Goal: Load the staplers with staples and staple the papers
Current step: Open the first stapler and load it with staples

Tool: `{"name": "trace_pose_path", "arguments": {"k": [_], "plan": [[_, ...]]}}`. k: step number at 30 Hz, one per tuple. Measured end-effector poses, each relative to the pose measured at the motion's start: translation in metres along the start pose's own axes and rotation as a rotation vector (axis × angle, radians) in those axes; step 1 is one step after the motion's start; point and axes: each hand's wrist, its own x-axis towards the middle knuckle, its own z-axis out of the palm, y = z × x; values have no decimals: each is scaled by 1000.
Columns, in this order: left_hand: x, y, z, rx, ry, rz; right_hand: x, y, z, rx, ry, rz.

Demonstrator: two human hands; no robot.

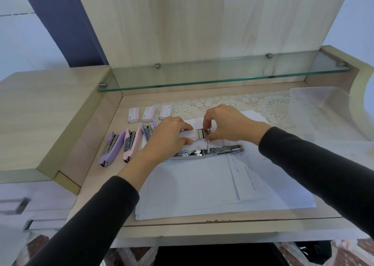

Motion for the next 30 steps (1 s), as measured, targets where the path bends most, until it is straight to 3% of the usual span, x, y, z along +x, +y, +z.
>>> {"name": "trace_pose_path", "arguments": {"k": [15, 25, 30], "plan": [[0, -2, 0, -2, 0, -5, -2, 2, 1, 172, 21, -6], [1, -5, 2, -2, -18, -20, -11, 7, -11, 682, 162, 101], [-1, -5, 0, -58, 35, -31, -25, 9, -17, 753, 158, 167]]}}
